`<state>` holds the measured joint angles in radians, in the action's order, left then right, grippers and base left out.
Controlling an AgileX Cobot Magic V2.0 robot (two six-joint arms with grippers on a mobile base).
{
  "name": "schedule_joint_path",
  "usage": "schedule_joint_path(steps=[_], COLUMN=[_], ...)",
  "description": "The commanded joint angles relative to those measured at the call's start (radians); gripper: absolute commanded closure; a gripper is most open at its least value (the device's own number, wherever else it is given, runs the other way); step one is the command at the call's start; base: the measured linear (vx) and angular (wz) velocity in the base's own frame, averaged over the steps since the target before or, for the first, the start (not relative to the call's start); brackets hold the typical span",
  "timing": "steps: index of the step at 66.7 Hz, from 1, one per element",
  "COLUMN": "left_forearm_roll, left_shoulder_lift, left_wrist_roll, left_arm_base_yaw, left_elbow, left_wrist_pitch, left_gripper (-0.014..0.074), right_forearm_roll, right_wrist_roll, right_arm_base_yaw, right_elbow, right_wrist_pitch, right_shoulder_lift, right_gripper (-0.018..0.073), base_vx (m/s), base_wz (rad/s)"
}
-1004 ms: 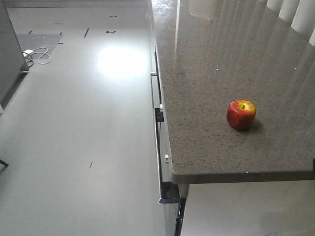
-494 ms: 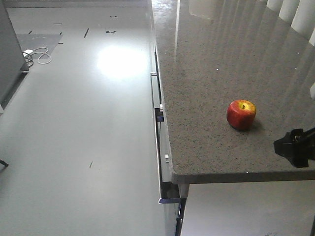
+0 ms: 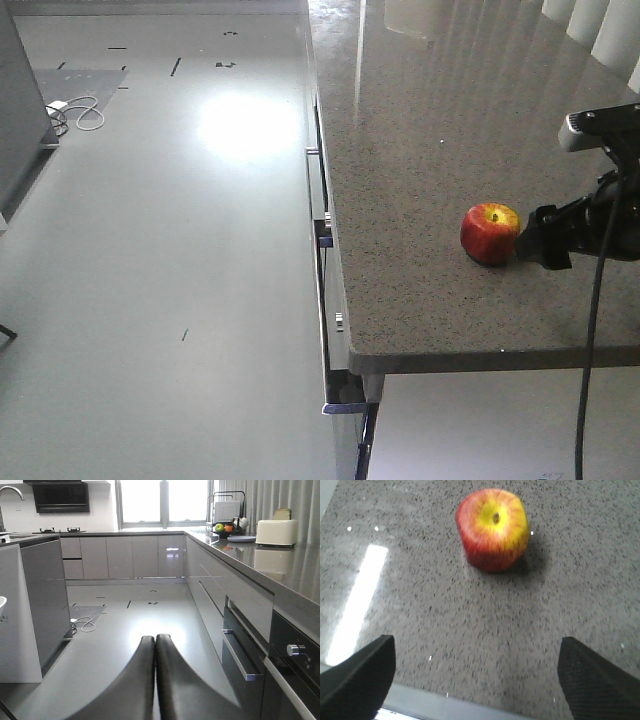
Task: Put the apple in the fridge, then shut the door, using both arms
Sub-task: 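Reach the right gripper down over the red-yellow apple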
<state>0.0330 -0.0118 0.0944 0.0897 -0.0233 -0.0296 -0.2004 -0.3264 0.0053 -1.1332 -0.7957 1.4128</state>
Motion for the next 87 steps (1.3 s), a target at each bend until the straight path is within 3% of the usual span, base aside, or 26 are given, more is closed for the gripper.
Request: schedule_joint_path(steps=[1, 68, 75, 87], left_forearm_roll=[-0.003, -0.003, -0.003, -0.003], left_shoulder_lift=[-0.014, -0.014, -0.014, -0.014], left_wrist_roll=[0.005, 0.005, 0.005, 0.005], left_arm_base_yaw=[-0.006, -0.006, -0.006, -0.006], left_elbow=[0.017, 0.017, 0.017, 0.017], left_wrist_pitch=[0.078, 0.078, 0.078, 0.078], left_gripper=[0.0603, 0.0603, 0.0603, 0.0603], right_forearm_roll=[-0.016, -0.068, -0.068, -0.072], right_wrist_roll=[-0.014, -0.107, -0.107, -0.106], right_arm_base_yaw=[-0.004, -0.004, -0.004, -0.004], right_elbow=[-0.086, -0.457, -0.457, -0.457], right_wrist_pitch=[0.046, 0.043, 0.043, 0.035], right_shoulder_lift=[0.041, 0.521, 0.534, 0.531], right_gripper=[-0.0074, -0.0066, -0.0031, 0.0128], base_vx=[0.00, 0.00, 0.00, 0.00], base_wz=[0.00, 0.00, 0.00, 0.00])
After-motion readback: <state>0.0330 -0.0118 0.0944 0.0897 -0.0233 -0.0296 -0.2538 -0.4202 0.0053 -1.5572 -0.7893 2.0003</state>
